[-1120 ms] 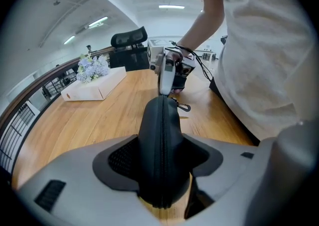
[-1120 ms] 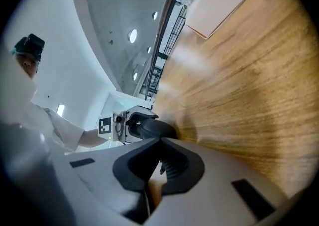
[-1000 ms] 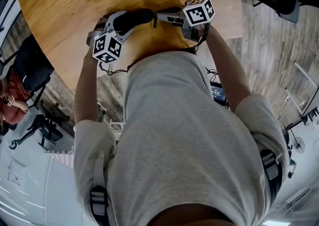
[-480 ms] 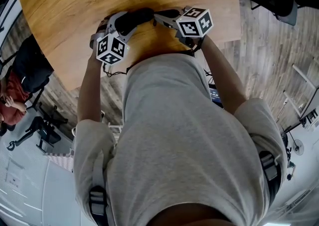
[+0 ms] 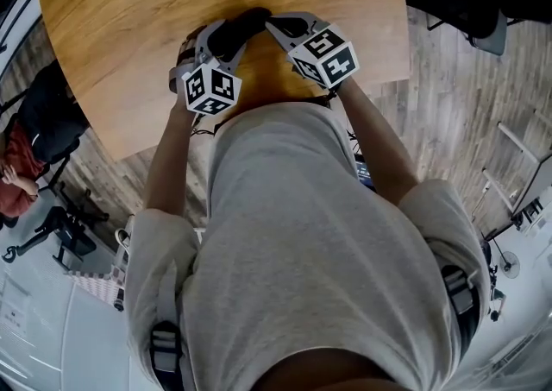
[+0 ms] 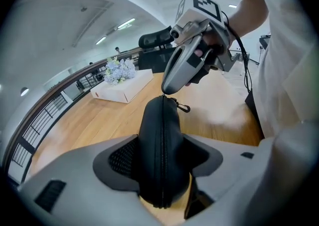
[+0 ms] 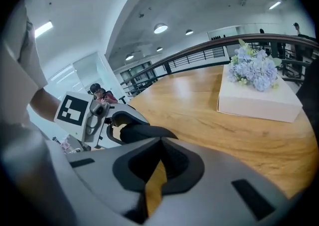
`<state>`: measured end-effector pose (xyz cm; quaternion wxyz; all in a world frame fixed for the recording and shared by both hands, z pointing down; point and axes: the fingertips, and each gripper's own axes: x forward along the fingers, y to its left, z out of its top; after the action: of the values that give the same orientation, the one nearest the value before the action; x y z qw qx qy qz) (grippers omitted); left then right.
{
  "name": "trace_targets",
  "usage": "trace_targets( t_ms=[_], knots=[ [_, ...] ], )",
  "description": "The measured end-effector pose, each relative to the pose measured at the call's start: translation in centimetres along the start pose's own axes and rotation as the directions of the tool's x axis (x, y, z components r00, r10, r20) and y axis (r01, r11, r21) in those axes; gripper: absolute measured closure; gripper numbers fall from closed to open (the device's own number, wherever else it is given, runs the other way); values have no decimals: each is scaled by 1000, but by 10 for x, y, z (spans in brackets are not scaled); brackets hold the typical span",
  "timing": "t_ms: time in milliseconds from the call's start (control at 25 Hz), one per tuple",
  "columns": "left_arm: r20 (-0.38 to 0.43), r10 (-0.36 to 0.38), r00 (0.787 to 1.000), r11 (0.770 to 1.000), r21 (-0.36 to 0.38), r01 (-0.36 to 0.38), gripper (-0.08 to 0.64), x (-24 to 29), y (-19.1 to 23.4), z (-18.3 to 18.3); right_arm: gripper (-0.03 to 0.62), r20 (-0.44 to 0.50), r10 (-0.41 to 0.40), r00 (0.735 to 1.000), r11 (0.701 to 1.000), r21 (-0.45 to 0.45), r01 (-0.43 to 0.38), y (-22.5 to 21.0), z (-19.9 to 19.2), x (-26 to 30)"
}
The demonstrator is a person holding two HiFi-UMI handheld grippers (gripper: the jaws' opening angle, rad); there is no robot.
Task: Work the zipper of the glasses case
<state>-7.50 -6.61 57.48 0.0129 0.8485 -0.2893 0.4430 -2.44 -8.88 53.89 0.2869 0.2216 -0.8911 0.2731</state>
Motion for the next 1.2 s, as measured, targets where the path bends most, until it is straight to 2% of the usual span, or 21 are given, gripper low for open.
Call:
trace_targets(
  t_ms=[200,320,480,560,720,880,1080,1200],
  knots=[
    [6,15,1000,1000,-14,-15,282,2,2,9,568,9,-25,1000,999,-22,25,5,7,-3],
    [40,23,999,1000,-19,-23,282,-3,3,16,568,10,-51,999,998,-29,51,-1,7,-4],
    [85,51,995,998,20,-53,282,-12,7,25,568,16,-64,998,997,-32,65,-6,10,-5],
    [78,66,995,997,22,-68,282,-14,8,25,568,19,-66,998,997,-31,67,-5,11,-5],
    [45,78,996,997,-22,-77,282,-11,9,25,568,22,-58,998,997,-43,59,7,15,-4],
    [49,78,996,996,-48,-76,282,-9,9,27,568,27,-59,998,997,-52,60,10,18,-2],
    [129,61,990,997,-46,-55,282,-17,8,41,568,31,-78,996,996,-46,79,0,17,-7],
    [131,72,989,997,-22,-69,282,-20,8,43,568,31,-66,997,997,-35,67,1,17,-7]
  ],
)
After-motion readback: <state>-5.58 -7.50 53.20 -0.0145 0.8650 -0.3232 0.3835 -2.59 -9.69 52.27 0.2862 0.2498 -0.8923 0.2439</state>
